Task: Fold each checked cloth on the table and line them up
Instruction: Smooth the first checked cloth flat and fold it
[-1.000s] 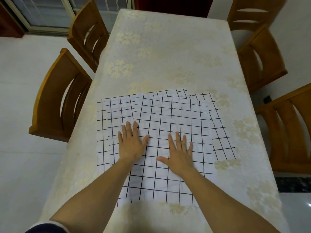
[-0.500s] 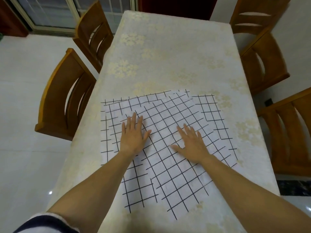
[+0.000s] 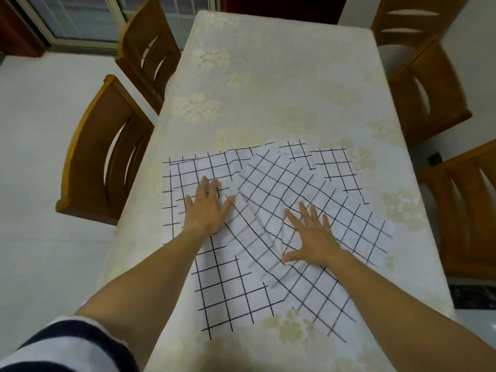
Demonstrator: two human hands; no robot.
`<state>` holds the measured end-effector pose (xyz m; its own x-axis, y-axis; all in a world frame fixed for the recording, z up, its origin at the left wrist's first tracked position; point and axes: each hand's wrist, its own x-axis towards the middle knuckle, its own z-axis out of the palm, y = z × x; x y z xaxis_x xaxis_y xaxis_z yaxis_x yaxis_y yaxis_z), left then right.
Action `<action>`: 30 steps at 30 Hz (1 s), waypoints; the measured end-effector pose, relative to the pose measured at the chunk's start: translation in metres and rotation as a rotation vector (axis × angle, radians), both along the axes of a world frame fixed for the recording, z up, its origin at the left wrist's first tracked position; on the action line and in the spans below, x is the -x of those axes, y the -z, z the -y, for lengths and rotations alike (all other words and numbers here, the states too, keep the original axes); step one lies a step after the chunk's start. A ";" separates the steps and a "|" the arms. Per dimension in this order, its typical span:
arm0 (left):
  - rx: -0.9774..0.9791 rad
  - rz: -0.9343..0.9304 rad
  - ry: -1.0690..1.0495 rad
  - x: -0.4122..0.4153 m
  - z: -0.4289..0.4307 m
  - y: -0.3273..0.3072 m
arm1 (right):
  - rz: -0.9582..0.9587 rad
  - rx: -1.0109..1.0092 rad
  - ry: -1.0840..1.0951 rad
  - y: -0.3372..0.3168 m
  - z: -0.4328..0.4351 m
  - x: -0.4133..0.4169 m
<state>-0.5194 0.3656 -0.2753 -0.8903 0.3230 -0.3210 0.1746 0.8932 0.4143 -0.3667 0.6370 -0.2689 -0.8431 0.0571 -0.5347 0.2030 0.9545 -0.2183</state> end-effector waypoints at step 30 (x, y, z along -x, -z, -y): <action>0.156 -0.184 0.396 -0.078 -0.065 0.024 | -0.295 -0.189 0.132 0.032 0.006 -0.008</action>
